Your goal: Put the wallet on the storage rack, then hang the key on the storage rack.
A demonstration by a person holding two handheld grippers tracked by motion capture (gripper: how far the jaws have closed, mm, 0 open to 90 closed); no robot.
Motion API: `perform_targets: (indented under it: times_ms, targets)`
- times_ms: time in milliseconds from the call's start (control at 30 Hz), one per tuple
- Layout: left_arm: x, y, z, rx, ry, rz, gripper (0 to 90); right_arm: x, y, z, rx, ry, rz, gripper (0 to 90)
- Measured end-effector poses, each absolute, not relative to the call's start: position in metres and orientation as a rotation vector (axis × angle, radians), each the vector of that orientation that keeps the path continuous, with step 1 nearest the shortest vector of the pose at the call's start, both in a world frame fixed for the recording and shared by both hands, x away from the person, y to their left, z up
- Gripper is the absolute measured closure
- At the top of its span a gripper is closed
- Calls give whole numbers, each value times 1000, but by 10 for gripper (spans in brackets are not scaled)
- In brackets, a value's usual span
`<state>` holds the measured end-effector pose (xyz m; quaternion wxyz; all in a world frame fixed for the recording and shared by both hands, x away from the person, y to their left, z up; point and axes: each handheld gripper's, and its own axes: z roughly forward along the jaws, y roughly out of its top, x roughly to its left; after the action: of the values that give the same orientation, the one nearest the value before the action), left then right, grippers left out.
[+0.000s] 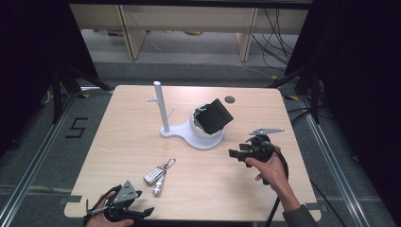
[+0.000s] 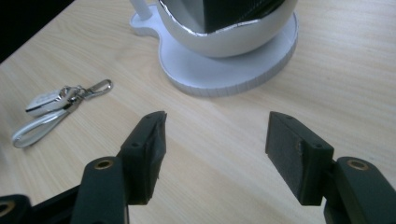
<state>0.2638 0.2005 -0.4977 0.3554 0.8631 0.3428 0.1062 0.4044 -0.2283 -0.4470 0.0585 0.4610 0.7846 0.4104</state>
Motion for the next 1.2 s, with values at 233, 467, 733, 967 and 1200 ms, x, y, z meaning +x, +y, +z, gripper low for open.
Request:
perform_targets:
  times_ms: [233, 467, 733, 967, 1200]
  targets:
    - [267, 203, -497, 2204, 924, 281, 265, 387, -219, -457, 1357, 2368, 1264, 321]
    - [269, 205, -496, 2196, 916, 286, 252, 364, -206, -481, 1321, 2478, 1155, 282]
    - [269, 203, -498, 2193, 935, 285, 241, 333, -198, -496, 1353, 2558, 1065, 259]
    - [270, 206, -497, 2190, 948, 293, 227, 325, -198, -501, 1300, 2581, 1041, 243]
    - [272, 206, -493, 2166, 940, 295, 218, 320, -201, -497, 1270, 2556, 1053, 246]
